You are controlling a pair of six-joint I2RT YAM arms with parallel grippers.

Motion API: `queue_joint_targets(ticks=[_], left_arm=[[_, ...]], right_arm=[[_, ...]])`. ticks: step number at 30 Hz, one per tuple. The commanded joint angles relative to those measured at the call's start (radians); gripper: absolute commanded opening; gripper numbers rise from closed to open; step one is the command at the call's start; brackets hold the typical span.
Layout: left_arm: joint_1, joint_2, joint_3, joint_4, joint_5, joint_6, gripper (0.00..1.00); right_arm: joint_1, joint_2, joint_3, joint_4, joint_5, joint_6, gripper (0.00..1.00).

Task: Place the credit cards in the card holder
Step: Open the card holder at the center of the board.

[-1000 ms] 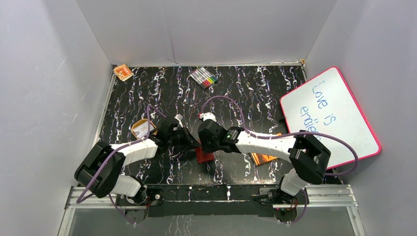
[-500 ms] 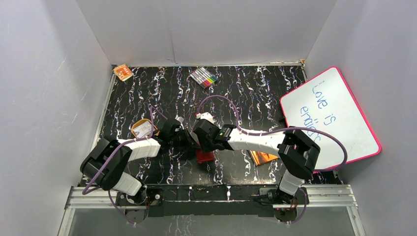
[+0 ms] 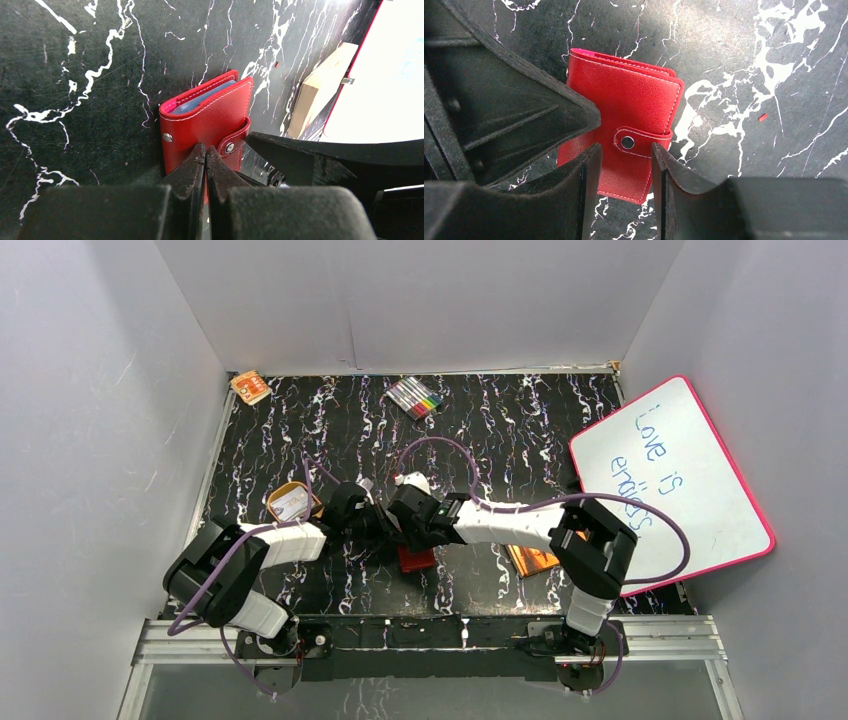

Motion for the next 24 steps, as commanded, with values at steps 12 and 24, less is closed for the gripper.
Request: queue_joint_targets(ticks=[12,24], left_arm=[[-0.004,-0.006,-0.029,-0.033,0.001,0.014,0.0],[-0.004,0.006,-0.036,-0.039,-0.001,0.014,0.0]], right_arm=[[0.022,0.091,0.091,-0.086,0.095,-0.027,0.51],[0.028,0.093,0.082,-0.096,0.144,-0.027,0.38]])
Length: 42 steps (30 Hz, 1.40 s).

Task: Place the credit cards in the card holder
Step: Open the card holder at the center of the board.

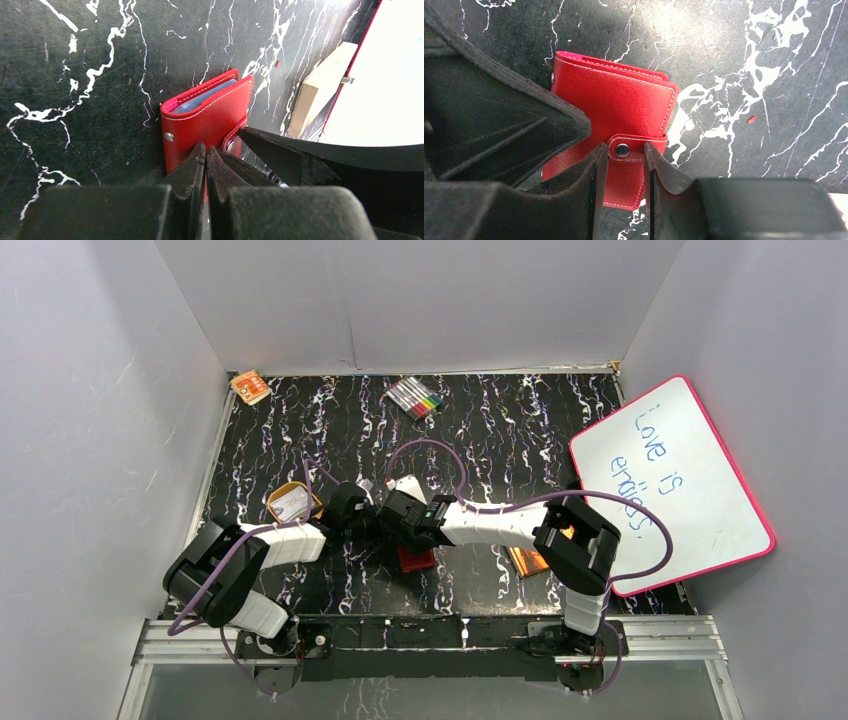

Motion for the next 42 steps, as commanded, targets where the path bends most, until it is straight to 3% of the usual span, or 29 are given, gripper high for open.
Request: queue_joint_targets(ticks=[1,13,18,35,42], left_arm=[[-0.004,0.009,-0.026,-0.054,-0.003,0.016,0.0],[-0.004,0.027,-0.025,-0.071,-0.015,0.021,0.0],[-0.004,0.034,-0.023,-0.082,-0.022,0.028,0.0],[-0.004,0.075,-0.019,-0.091,-0.03,0.043,0.0],[-0.004,0.048,0.017,-0.112,-0.007,0.047,0.0]], right_arm=[[-0.002,0.009,0.011,-0.025,0.052,-0.004,0.36],[-0.001,-0.027,-0.006,-0.02,0.058,0.006,0.18],[-0.001,-0.041,-0.008,-0.022,0.042,0.023,0.0],[-0.013,-0.134,-0.041,-0.019,0.004,0.098,0.0],[-0.087,-0.274,-0.145,0.04,-0.075,0.159,0.0]])
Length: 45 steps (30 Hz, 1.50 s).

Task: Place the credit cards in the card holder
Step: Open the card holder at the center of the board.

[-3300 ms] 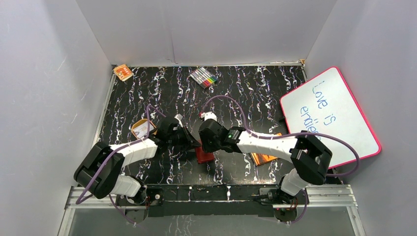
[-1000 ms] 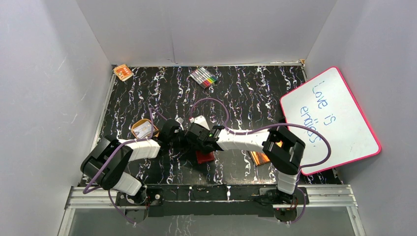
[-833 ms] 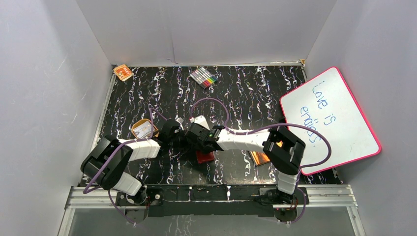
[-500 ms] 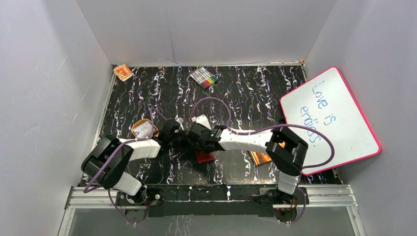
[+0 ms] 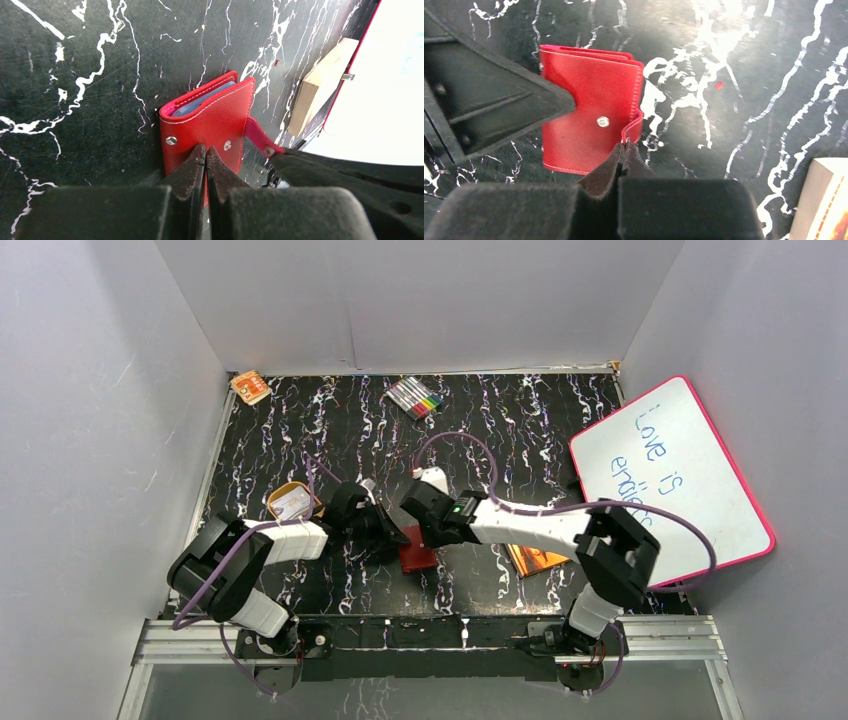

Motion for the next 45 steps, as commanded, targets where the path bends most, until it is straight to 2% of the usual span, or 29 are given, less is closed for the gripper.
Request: queue_joint_targets(ticks=[1,3,8,11,14,17,19,22,26,29,36,40,45], left_arm=[[-0.006,0.01,0.017,-0.136,-0.012,0.041,0.0],[-0.006,-0.011,0.039,-0.153,0.0,0.046,0.09],[-0.006,-0.074,0.076,-0.175,0.019,0.046,0.45],[-0.006,-0.114,0.094,-0.202,0.025,0.045,0.58],[-0.006,-0.158,0.097,-0.22,0.019,0.04,0.66],[-0.006,-0.186,0.097,-0.234,0.012,0.04,0.7],[-0.006,-0.192,0.101,-0.243,0.012,0.041,0.77],[-0.006,-0.205,0.101,-0.243,0.01,0.04,0.78],[-0.006,-0.192,0.103,-0.246,0.012,0.05,0.77],[-0.006,-0.177,0.099,-0.25,0.008,0.053,0.71],[-0.006,-0.149,0.09,-0.285,-0.034,0.084,0.4],[-0.006,-0.152,0.076,-0.311,-0.072,0.095,0.2],[-0.006,-0.154,0.046,-0.314,-0.096,0.09,0.04]], right_arm=[[-0.061,-0.154,-0.08,0.056,-0.055,0.055,0.0],[-0.083,-0.21,-0.113,0.094,-0.09,0.036,0.0],[-0.12,-0.304,-0.15,0.138,-0.17,-0.021,0.0],[-0.126,-0.347,-0.168,0.155,-0.216,-0.039,0.0],[-0.127,-0.389,-0.196,0.201,-0.265,-0.043,0.0],[-0.127,-0.415,-0.219,0.237,-0.297,-0.038,0.0],[-0.127,-0.425,-0.231,0.253,-0.315,-0.033,0.0],[-0.127,-0.431,-0.246,0.276,-0.336,-0.023,0.0],[-0.127,-0.431,-0.252,0.276,-0.335,-0.021,0.0],[-0.127,-0.435,-0.253,0.267,-0.321,-0.021,0.0],[-0.127,-0.46,-0.268,0.251,-0.294,-0.014,0.0],[-0.127,-0.467,-0.279,0.196,-0.224,0.008,0.0],[-0.133,-0.449,-0.329,0.097,-0.139,0.098,0.0]])
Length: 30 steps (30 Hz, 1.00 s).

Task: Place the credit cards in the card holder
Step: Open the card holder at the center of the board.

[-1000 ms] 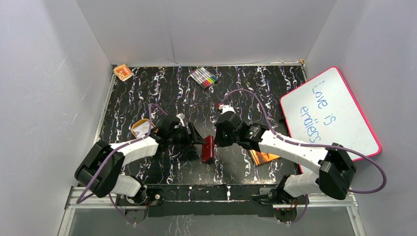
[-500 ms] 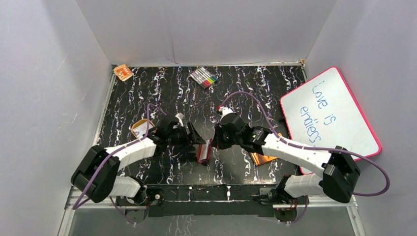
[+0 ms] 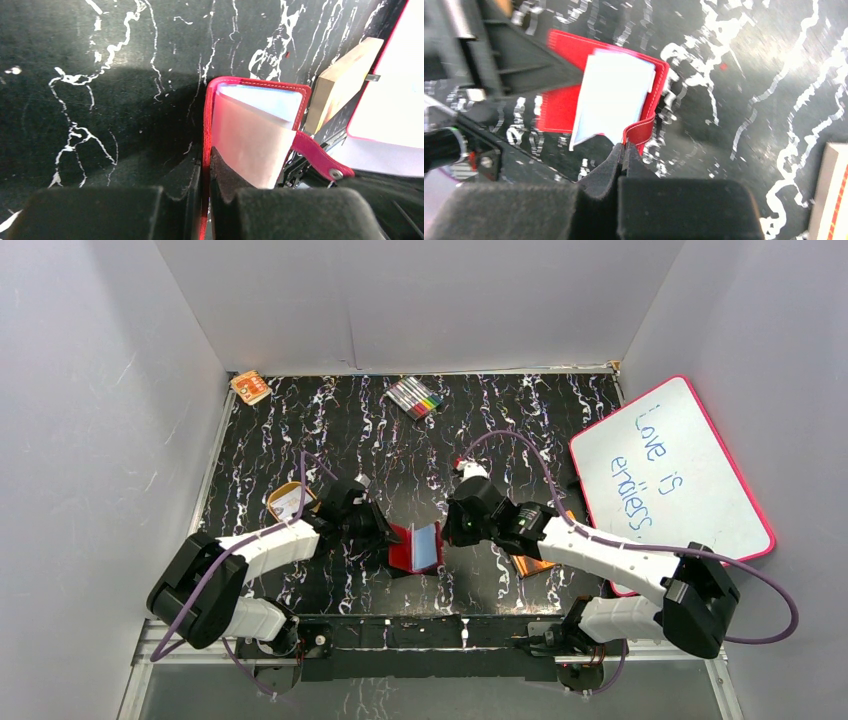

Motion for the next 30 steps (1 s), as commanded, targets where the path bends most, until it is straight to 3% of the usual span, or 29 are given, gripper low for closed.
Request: queue_joint_targets(ticks=[1,3,7,10,14,20,23,26,30], left_arm=[[-0.003,-0.006,-0.027,-0.031,-0.031,0.004,0.02],[-0.003,-0.009,-0.035,-0.03,-0.035,0.001,0.0],[-0.003,-0.011,-0.045,-0.032,-0.041,0.008,0.0],[-0.003,-0.003,-0.049,-0.035,-0.046,0.01,0.0],[-0.003,0.009,-0.057,-0.029,-0.051,0.0,0.0],[-0.002,0.011,-0.063,-0.017,-0.05,-0.003,0.0],[-0.003,0.027,-0.047,-0.01,-0.046,0.006,0.0],[-0.003,0.076,0.012,-0.017,-0.034,0.028,0.0],[-0.003,0.046,0.044,-0.071,-0.055,0.048,0.04]], right_arm=[[-0.011,0.0,-0.056,-0.111,0.104,0.097,0.0],[-0.015,0.002,-0.084,-0.132,0.116,0.121,0.09],[-0.019,-0.019,-0.105,-0.166,0.129,0.131,0.46],[-0.019,-0.048,-0.086,-0.216,0.155,0.125,0.59],[-0.019,-0.118,-0.033,-0.245,0.133,0.08,0.59],[-0.018,-0.138,0.018,-0.057,-0.099,-0.013,0.56],[-0.013,-0.016,0.037,0.027,-0.183,0.008,0.51],[-0.013,0.163,0.045,0.141,-0.187,0.042,0.33],[-0.004,0.323,0.096,0.222,-0.255,0.042,0.3]])
